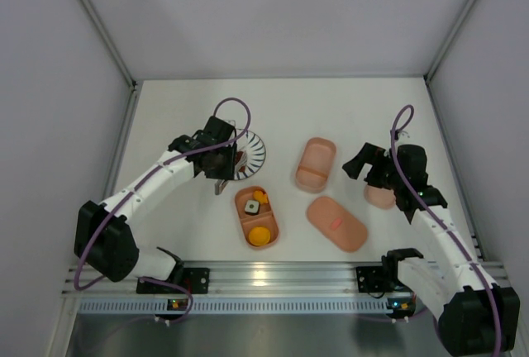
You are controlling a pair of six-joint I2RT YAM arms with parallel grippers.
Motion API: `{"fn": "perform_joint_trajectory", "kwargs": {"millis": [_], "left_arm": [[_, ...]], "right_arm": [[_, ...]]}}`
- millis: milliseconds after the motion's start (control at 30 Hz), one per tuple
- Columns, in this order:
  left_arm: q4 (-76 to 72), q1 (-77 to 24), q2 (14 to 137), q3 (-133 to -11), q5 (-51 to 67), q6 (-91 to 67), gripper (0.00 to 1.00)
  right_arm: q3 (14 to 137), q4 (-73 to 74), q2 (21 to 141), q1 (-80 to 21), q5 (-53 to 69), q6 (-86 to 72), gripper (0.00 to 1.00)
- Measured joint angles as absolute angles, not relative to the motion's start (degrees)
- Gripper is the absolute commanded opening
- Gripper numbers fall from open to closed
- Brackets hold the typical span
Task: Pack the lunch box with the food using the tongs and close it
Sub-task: Pick up the fake food from the plate.
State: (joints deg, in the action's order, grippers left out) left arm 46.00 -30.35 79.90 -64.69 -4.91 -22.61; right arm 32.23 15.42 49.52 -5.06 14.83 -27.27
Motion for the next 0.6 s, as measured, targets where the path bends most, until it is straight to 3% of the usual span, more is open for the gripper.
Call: {"fn": "perform_joint_trajectory", "kwargs": {"millis": [600], "left_arm": [[48.25,-30.35,78.17,-68.03,-4.29,-22.17,0.18]], "right_arm": [[32.25,15.42,49.5,-5.06,14.83,-27.31,0.99]]}}
